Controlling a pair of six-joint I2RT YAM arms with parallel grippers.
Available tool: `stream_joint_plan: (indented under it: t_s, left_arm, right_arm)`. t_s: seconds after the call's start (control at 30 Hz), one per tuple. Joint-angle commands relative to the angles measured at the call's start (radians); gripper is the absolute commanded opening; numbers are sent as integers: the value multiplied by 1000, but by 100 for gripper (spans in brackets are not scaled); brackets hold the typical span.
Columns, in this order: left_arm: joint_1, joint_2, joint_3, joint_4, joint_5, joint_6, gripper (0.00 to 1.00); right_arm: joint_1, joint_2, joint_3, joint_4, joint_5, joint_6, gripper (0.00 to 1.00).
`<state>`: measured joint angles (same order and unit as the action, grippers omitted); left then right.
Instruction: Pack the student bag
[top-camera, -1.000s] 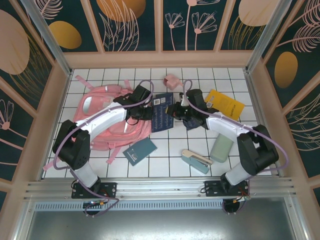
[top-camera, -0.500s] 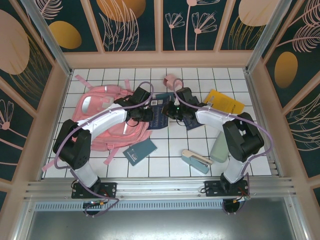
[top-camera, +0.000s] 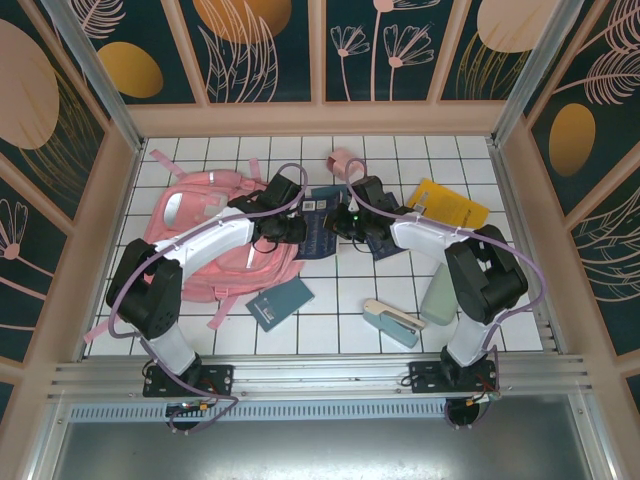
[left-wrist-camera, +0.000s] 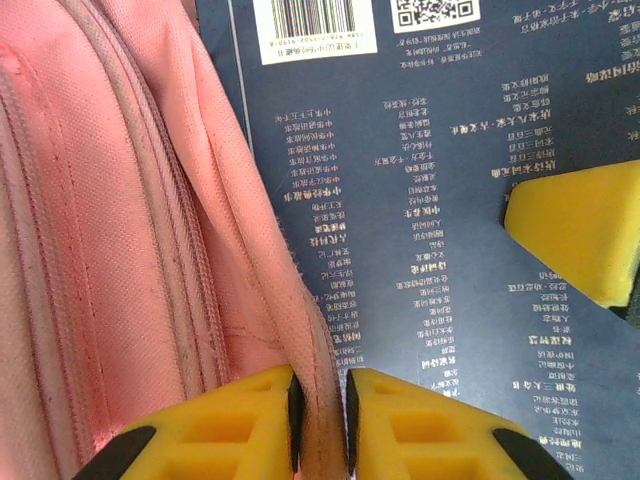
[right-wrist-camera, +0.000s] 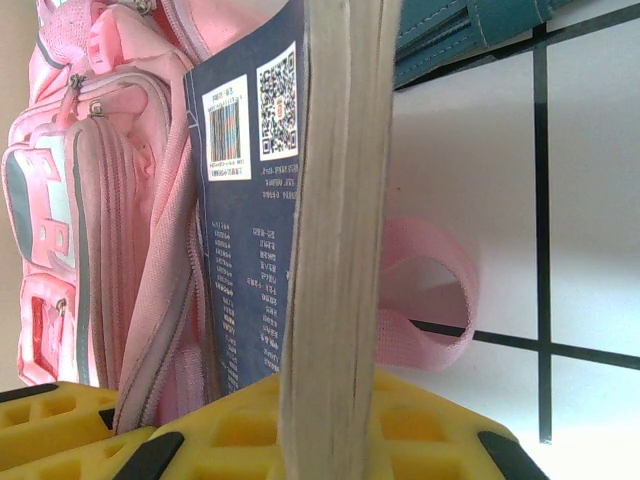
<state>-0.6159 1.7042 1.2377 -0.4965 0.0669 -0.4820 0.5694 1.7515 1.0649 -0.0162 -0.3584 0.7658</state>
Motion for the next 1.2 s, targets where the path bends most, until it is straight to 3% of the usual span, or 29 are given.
stream_joint_plan:
  t_s: [0.0,0.17,0.47,0.8,0.83,0.93,1.17]
  left_arm:
    - [6,-44,-17,-2,-13,16,25]
    - [22,-73,-39,-2,-12,18,27]
    - [29,-43,-72,17,33,28,20]
    - [30,3,-53,26,61,34,25]
    - [29,4,-52,27,62,35,23]
    - [29,1,-46,20,52,39,1]
    - [48,-86,-13,-33,6,40,0]
  right_arm:
    - [12,9,-26,-42,30,-14,0]
    - [11,7,-29,-39,26,-17,0]
    - [12,9,-29,-31,16,-14,0]
    - [14,18,-26,-23,0,-17,0]
    - [14,19,-25,-22,-2,-16,0]
    - [14,19,-26,-23,0,-18,0]
    - [13,25,-26,-34,19,-30,0]
